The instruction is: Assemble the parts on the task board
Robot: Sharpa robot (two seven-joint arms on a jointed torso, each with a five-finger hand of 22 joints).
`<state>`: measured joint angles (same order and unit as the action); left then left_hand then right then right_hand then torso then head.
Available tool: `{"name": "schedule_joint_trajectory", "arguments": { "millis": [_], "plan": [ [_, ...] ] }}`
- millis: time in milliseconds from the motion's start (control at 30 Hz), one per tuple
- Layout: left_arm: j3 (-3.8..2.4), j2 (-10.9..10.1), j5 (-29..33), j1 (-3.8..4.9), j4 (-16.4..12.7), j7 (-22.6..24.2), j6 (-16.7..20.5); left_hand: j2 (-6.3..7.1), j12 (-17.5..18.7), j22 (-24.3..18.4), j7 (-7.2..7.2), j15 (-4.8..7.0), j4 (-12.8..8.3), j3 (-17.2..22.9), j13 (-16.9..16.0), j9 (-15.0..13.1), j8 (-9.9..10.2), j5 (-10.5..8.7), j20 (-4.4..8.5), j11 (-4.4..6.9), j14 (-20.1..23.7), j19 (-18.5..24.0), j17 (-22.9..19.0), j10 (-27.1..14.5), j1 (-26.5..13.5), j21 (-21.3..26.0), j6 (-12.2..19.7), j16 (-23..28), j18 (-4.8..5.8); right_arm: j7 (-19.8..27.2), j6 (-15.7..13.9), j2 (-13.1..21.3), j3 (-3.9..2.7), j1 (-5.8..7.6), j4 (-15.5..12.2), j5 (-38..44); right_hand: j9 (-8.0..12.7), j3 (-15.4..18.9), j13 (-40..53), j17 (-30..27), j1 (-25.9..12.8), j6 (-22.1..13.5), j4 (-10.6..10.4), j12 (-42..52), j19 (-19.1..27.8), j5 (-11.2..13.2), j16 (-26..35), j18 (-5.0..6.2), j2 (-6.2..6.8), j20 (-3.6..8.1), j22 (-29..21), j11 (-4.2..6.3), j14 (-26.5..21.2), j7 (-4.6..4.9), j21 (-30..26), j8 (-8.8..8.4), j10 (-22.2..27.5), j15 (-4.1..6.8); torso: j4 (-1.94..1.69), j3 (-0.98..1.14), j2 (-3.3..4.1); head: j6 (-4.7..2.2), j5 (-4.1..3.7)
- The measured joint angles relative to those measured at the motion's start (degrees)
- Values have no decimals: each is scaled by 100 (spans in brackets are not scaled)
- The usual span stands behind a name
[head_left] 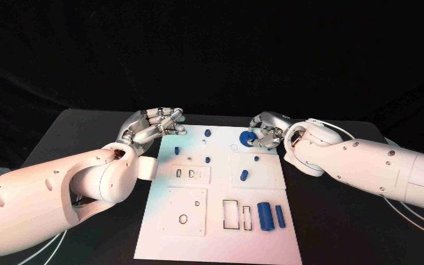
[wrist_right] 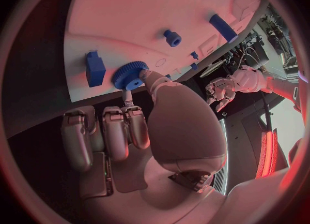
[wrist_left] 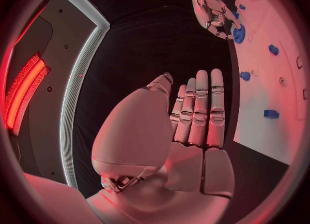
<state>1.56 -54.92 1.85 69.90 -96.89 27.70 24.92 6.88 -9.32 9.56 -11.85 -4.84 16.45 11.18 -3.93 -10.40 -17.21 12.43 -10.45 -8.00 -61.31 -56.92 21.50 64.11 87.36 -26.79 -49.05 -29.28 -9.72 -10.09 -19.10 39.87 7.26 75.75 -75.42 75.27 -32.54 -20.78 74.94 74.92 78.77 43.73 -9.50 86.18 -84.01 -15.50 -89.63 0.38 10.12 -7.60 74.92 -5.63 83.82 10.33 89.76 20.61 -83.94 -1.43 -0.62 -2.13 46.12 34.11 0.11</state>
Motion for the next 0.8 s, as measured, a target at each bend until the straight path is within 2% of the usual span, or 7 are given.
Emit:
{"name": "schedule_joint_trajectory", "arguments": {
  "millis": [200,500,667,800],
  "plan": [
    [0,-1,0,0,0,-3,-3,0,0,-1,0,0,0,0,0,0,0,0,0,0,0,0,0,0,0,0,0,-16,0,-31,-71,-6,-5,-20,-48,363,9,-115,-1,0,20,106,47,52,0,56,-18,0,22,0,3,0,0,-41,0,48,0,0,-2,0,2,4,-9],
    [0,-5,0,0,0,-12,-8,0,0,-1,0,0,0,-1,0,0,0,0,0,0,0,0,9,0,0,0,0,-22,0,-91,-222,7,-6,-56,-143,897,9,-272,-1,-1,42,185,50,75,0,89,-18,0,46,0,2,41,22,-6,0,60,0,23,-3,0,2,18,-14],
    [0,-4,0,0,3,-17,-10,0,0,-1,0,0,15,15,0,-1,0,0,0,0,0,0,9,0,0,0,0,-22,0,-135,-364,37,4,-78,-261,1049,9,-359,-1,-1,13,205,27,97,0,-48,-18,1,79,44,2,82,2,0,0,93,-1,43,-7,1,2,3,-14],
    [0,-2,0,0,6,-20,-12,0,0,-2,0,0,15,14,0,-1,0,0,0,0,0,0,9,0,0,0,0,-22,0,-199,-504,79,13,-99,-440,1160,9,-376,-2,-1,-12,290,10,119,0,-82,-18,1,116,44,2,82,22,-43,0,105,-1,64,-7,3,1,-16,-4]
  ]
}}
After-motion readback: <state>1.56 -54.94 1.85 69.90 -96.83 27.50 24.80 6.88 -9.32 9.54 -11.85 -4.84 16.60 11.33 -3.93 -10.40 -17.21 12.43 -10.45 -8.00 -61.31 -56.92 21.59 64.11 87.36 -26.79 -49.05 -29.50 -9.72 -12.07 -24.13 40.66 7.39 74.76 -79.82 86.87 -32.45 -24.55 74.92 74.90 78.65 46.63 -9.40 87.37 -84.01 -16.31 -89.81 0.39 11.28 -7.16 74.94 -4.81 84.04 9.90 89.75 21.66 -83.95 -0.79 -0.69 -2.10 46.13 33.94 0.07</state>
